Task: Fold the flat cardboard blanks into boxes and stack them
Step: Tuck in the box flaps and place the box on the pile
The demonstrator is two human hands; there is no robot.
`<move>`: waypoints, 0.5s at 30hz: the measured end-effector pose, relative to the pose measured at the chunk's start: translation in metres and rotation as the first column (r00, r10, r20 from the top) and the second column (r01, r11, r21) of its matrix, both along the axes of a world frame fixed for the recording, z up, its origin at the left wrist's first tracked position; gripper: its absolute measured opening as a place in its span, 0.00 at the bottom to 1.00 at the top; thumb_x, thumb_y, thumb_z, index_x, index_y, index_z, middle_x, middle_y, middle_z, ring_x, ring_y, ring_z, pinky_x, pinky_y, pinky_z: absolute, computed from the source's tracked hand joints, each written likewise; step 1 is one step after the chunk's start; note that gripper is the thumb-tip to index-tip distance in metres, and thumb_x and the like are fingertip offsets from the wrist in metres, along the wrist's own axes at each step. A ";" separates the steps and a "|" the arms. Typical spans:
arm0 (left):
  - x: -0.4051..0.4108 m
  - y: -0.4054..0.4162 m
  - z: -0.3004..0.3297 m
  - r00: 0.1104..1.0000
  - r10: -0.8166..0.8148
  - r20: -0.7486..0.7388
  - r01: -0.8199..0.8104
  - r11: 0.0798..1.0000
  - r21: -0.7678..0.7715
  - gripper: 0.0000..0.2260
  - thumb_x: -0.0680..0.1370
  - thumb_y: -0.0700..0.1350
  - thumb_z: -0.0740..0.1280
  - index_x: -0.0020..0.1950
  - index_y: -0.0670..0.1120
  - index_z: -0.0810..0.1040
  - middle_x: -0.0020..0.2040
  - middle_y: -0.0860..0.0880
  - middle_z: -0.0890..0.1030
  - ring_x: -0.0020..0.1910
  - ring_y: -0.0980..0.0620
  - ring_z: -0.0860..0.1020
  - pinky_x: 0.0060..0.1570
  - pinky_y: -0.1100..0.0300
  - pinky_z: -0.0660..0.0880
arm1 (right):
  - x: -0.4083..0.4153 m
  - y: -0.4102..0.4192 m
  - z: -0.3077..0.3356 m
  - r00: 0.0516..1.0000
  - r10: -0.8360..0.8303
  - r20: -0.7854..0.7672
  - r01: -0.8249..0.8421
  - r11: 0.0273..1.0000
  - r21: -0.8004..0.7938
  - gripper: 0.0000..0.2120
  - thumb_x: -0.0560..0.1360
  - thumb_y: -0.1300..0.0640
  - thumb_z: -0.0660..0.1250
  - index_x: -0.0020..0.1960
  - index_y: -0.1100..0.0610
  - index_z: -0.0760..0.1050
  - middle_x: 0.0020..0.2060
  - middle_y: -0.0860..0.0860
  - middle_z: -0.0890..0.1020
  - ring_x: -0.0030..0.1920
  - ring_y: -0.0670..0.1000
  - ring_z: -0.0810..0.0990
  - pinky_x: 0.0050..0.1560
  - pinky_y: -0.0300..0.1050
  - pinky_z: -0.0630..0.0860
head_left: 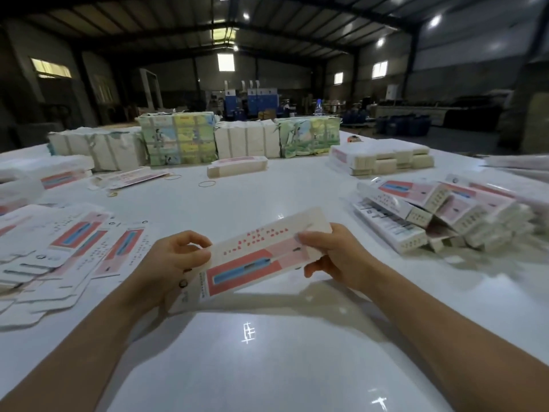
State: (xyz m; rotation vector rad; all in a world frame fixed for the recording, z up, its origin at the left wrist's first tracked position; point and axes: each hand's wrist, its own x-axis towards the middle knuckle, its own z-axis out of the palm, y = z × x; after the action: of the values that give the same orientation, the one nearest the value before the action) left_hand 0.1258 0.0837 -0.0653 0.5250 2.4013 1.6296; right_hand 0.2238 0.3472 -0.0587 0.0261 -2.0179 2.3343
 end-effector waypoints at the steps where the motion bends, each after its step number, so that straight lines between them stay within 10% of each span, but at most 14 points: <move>1: 0.002 0.003 -0.001 0.988 0.045 -0.148 -0.060 0.993 -0.101 0.02 0.77 0.44 0.66 0.48 0.50 0.79 0.45 0.49 0.84 0.42 0.48 0.83 0.37 0.57 0.79 | -0.001 0.000 -0.002 1.000 -0.023 -0.020 0.024 0.999 0.032 0.07 0.77 0.61 0.63 0.53 0.63 0.75 0.44 0.59 0.85 0.44 0.58 0.83 0.33 0.44 0.81; 4: 0.017 0.019 0.000 0.692 -0.092 -0.716 -0.300 0.866 -0.401 0.20 0.75 0.58 0.64 0.62 0.49 0.76 0.58 0.50 0.77 0.56 0.50 0.73 0.55 0.53 0.72 | 0.002 -0.006 -0.001 0.992 -0.097 -0.086 0.102 0.993 0.057 0.05 0.77 0.64 0.64 0.52 0.61 0.76 0.46 0.58 0.84 0.46 0.58 0.84 0.33 0.44 0.80; 8: 0.047 0.053 0.001 0.462 -0.304 -0.833 -0.313 0.823 -0.473 0.44 0.64 0.68 0.69 0.71 0.42 0.67 0.65 0.44 0.74 0.62 0.42 0.71 0.64 0.40 0.66 | 0.006 -0.019 -0.001 0.979 -0.020 -0.202 0.050 0.988 0.148 0.05 0.76 0.62 0.66 0.51 0.56 0.79 0.43 0.55 0.85 0.43 0.56 0.84 0.34 0.44 0.80; 15: 0.059 0.056 0.012 0.360 -0.189 -0.913 -0.253 0.923 -0.291 0.38 0.64 0.63 0.73 0.65 0.39 0.72 0.55 0.42 0.79 0.47 0.45 0.78 0.41 0.54 0.78 | 0.011 -0.013 0.006 0.939 0.320 -0.128 -0.336 0.933 -0.133 0.16 0.73 0.60 0.63 0.60 0.64 0.73 0.50 0.57 0.83 0.47 0.56 0.83 0.41 0.45 0.81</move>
State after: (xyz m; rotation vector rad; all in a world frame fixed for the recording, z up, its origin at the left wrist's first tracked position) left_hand 0.1846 0.1394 -0.0537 1.7329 3.3783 0.7618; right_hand 0.2346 0.3345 -0.0527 0.5072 -1.9036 2.6094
